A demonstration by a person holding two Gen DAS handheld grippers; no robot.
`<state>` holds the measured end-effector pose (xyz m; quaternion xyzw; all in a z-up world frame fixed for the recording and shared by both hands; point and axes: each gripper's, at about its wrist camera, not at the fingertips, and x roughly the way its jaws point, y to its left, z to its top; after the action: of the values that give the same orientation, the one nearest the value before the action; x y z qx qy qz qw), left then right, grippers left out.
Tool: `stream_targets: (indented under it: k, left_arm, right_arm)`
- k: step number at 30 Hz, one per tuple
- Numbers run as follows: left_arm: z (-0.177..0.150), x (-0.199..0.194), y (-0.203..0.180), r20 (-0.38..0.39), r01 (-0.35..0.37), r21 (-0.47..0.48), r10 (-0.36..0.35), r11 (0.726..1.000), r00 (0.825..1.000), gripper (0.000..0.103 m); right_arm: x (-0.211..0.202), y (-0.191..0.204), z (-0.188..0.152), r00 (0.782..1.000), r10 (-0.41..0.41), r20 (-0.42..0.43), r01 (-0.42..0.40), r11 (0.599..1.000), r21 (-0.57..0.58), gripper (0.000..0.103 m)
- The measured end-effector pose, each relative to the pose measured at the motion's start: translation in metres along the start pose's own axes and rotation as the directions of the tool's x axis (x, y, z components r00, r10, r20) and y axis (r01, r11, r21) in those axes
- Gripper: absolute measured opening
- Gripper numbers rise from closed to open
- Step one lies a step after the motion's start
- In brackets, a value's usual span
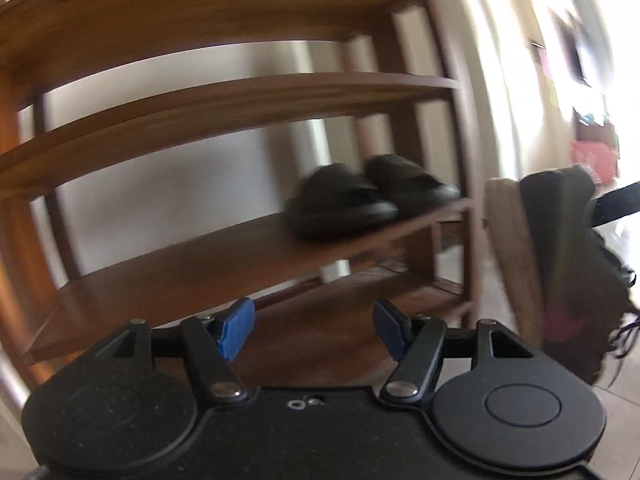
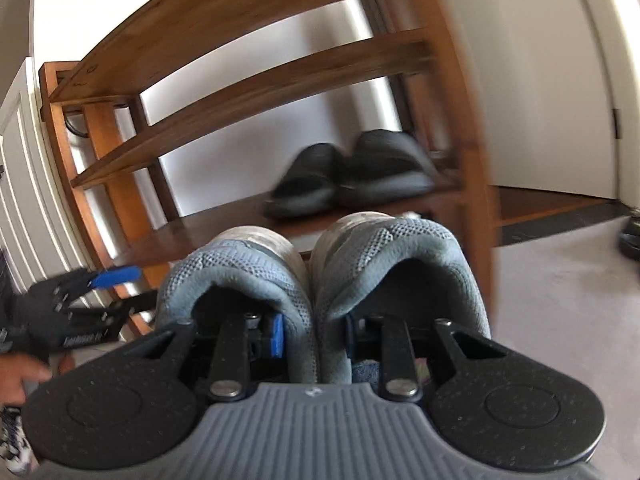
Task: Organize scattered shoes
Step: 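Carry the grey sneakers with the right tool onto the bench's lower shelf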
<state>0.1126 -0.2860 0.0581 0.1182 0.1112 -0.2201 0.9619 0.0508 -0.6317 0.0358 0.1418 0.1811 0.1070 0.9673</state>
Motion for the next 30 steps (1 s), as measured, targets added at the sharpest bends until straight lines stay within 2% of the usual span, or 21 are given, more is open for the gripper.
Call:
stream_targets:
  k: [4, 8, 15, 23, 30]
  left_arm:
    - [-0.004, -0.003, 0.023, -0.025, -0.018, -0.073, 0.016, 0.997, 1.0, 0.065]
    - [-0.01, -0.001, 0.031, -0.053, -0.007, -0.086, 0.002, 0.996, 0.999, 0.065]
    - [-0.03, 0.017, 0.025, -0.126, 0.03, -0.109, -0.043, 0.994, 0.991, 0.065]
    - [-0.052, 0.049, 0.012, -0.205, 0.025, -0.134, -0.052, 0.991, 0.977, 0.065]
    - [-0.054, 0.1, -0.006, -0.194, -0.064, -0.103, 0.043, 0.993, 0.98, 0.065]
  right_arm:
    - [0.057, 0.009, 0.008, 0.998, -0.016, -0.054, 0.02, 0.997, 0.073, 0.031]
    - [0.115, -0.004, 0.003, 0.989, -0.083, -0.12, 0.098, 0.987, 0.125, 0.031]
    - [0.199, -0.027, 0.002, 0.961, -0.216, -0.171, 0.229, 0.972, 0.057, 0.031]
    - [0.254, -0.046, 0.017, 0.953, -0.265, -0.148, 0.272, 0.962, 0.029, 0.031]
    - [0.273, -0.044, 0.016, 0.952, -0.269, -0.145, 0.268, 0.963, -0.027, 0.032]
